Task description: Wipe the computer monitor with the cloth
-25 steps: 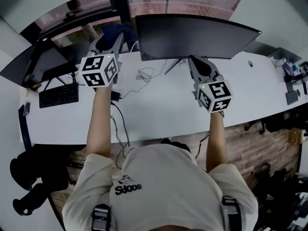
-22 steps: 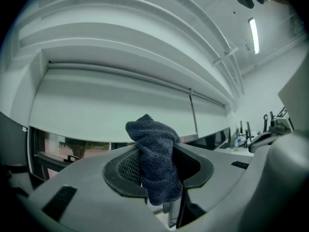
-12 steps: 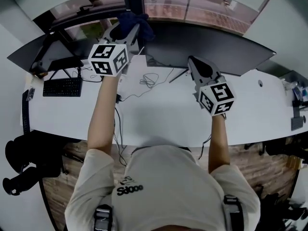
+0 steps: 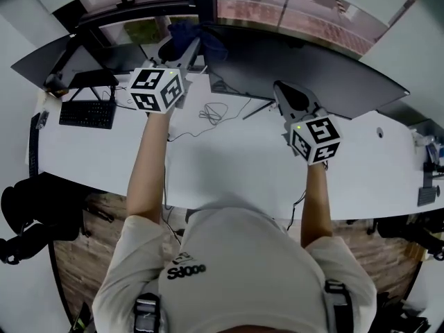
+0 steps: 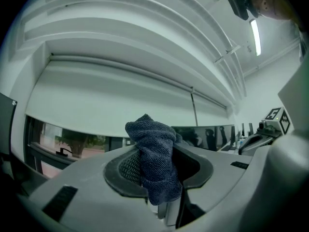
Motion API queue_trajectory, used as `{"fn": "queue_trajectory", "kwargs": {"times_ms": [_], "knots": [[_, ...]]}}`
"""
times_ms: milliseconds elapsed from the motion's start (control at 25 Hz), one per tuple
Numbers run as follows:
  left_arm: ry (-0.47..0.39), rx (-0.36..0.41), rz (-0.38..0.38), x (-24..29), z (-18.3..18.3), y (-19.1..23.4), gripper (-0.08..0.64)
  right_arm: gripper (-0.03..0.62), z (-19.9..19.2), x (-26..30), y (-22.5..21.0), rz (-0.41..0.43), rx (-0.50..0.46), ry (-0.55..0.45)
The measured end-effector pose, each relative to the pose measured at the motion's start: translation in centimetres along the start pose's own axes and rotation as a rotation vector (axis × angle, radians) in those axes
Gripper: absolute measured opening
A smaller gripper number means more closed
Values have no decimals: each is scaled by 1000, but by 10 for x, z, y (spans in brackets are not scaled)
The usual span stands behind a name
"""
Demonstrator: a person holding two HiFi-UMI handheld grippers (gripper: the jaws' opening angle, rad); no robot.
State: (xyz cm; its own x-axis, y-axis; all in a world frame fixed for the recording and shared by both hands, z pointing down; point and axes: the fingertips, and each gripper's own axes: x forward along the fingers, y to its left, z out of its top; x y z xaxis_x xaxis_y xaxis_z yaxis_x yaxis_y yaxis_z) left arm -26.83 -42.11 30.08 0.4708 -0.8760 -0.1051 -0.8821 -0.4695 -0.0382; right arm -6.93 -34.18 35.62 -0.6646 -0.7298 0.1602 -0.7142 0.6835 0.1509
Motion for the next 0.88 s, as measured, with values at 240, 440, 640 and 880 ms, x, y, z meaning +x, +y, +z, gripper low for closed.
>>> {"fn": "queue_trajectory", "kwargs": {"times_ms": [240, 440, 640, 880], "knots": [[32, -23, 26, -1, -33, -1, 157, -6, -18, 9, -1, 33, 15, 27], [42, 24, 61, -2, -54, -6, 150, -6, -28, 13, -4, 22, 21, 39], [104, -34, 53, -3, -80, -6, 150, -6, -39, 14, -6, 21, 35, 46], [203, -48, 59, -3, -121, -8, 150, -6, -47, 13, -16, -8, 118, 13]]}}
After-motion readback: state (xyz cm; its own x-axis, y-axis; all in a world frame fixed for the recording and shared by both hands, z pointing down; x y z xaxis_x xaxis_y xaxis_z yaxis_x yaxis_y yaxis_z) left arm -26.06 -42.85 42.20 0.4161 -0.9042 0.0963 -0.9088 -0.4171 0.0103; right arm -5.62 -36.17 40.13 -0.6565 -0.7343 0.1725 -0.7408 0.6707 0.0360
